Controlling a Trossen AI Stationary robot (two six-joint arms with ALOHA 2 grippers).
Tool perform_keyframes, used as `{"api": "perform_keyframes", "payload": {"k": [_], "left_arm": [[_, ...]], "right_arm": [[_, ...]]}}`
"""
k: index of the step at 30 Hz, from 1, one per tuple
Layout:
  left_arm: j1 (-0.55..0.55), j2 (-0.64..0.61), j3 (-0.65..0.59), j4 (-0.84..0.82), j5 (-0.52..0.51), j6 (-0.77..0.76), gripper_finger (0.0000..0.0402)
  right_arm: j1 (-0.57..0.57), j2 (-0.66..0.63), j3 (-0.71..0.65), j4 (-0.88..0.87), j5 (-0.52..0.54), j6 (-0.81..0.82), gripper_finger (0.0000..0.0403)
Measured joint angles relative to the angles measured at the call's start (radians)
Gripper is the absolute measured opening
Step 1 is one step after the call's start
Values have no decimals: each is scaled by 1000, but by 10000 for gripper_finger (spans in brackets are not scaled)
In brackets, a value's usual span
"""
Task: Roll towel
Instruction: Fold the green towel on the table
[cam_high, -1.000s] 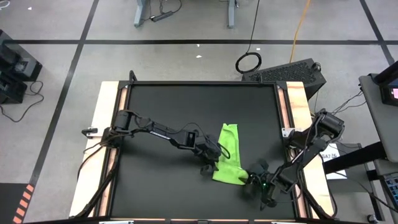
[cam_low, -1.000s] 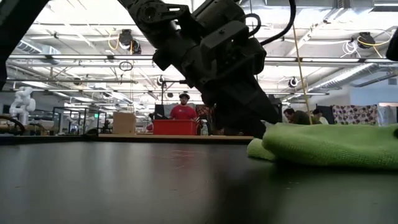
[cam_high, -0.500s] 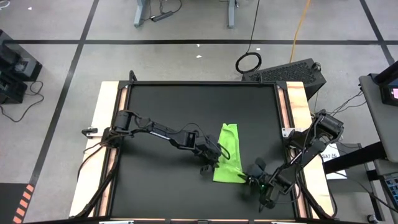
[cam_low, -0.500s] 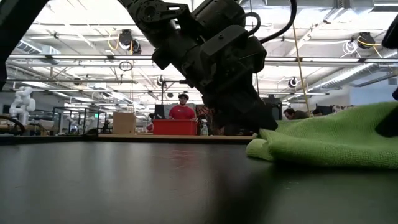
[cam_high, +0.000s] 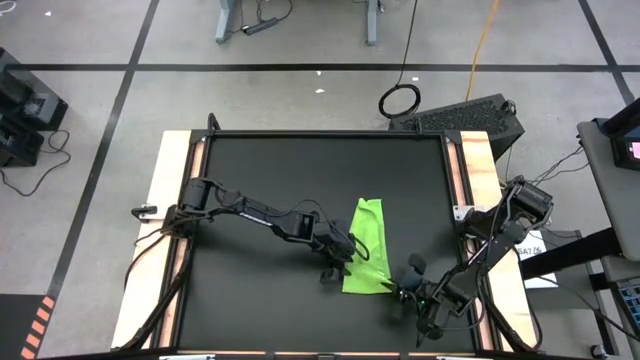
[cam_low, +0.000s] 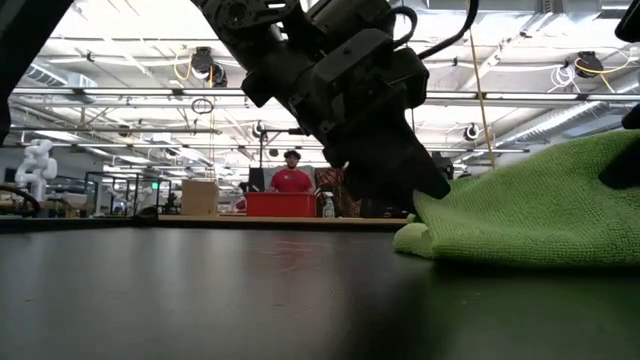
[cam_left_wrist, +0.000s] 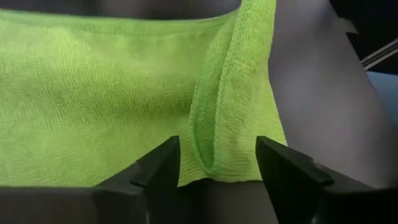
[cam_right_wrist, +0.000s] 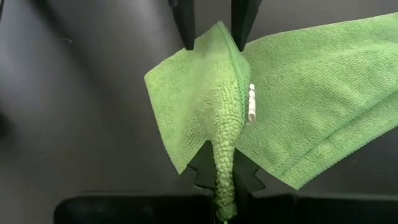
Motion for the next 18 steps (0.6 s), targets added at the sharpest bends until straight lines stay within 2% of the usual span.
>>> {"api": "perform_keyframes", "payload": {"k": [2, 4, 9, 10, 15, 18], "left_arm": [[0, 0, 0, 8, 1, -8, 203], [0, 0, 0, 12, 18, -8, 171], [-1, 0, 0, 19, 90, 9, 33], [-1, 0, 0, 19, 98, 15, 18], [-5, -9, 0, 3, 107, 34, 6], [-4, -62, 0, -34, 121, 57, 5]], "right_arm": [[0, -1, 0, 0, 3, -10, 1], [0, -5, 0, -1, 5, -17, 1], [0, -23, 0, -1, 27, -28, 0], [0, -27, 0, -1, 27, -33, 0], [-1, -72, 0, 0, 33, -88, 0], [-5, -131, 1, -2, 58, -159, 0]]}}
